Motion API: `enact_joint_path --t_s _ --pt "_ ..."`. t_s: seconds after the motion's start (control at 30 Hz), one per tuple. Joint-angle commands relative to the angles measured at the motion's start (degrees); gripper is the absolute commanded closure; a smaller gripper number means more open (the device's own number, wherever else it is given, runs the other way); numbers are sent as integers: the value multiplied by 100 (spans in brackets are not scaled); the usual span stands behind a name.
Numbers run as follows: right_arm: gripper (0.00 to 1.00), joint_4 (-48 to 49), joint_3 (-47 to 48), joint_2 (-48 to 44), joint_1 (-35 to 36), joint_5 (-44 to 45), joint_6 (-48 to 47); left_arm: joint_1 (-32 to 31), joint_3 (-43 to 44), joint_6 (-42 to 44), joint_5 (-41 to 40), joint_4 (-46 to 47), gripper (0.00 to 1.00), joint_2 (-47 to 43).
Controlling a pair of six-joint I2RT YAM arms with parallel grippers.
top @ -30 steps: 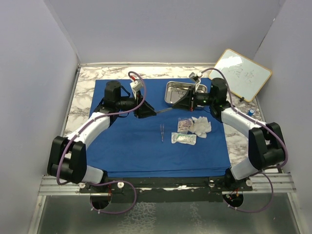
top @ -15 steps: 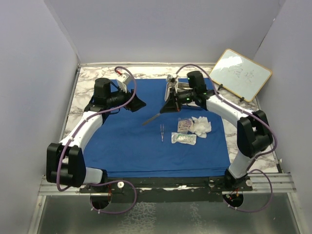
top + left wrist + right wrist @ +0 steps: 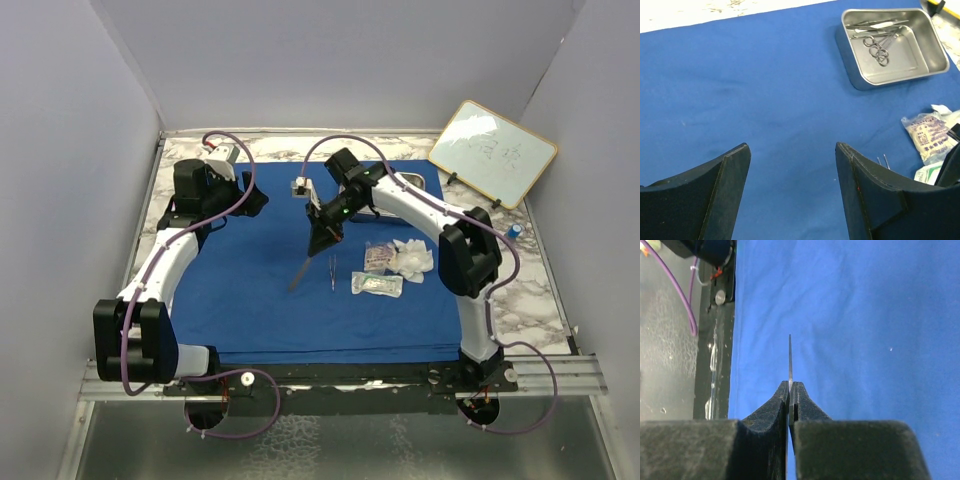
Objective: Open and lay out the surgical kit
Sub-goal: Place the medical item in the surgical kit.
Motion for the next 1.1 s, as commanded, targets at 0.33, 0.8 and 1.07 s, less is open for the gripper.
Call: enact_joint_path --t_s 0.33,0.8,1.07 --pt "99 -2208 1945 1338 194 757 -1174 175 -95 -178 -190 76 28 -162" --pt "92 -2007 2738 1963 211 981 -786 241 -121 -234 -113 100 28 -115" --pt "84 -1826 3152 2280 211 947 -422 259 -135 -236 -67 90 28 -102"
